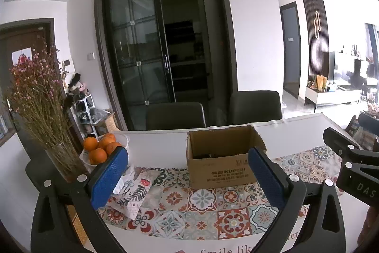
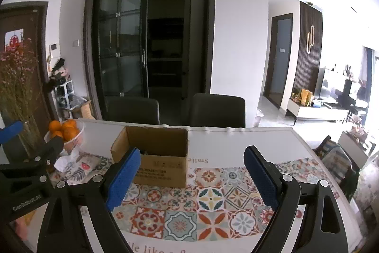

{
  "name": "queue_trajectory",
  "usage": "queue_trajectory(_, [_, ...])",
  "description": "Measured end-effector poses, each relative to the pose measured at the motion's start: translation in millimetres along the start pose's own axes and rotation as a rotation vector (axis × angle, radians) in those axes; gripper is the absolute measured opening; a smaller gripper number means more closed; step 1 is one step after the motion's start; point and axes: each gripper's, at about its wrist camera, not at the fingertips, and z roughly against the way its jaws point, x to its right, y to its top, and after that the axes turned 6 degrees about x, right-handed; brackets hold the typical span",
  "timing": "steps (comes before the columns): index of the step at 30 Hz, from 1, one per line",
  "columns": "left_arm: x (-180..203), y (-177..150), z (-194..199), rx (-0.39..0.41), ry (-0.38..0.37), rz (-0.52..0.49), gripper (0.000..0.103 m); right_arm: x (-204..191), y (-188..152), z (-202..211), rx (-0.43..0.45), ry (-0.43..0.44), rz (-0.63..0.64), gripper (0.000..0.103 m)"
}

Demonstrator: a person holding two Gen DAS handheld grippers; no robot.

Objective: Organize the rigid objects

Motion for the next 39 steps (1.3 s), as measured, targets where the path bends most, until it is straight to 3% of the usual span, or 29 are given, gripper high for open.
queue_trajectory(39, [4.5,5.0,4.0,0.021,0.006,-0.005,0.103,5.0,3.1,3.5,0.018,0.01,-0.006,0.09])
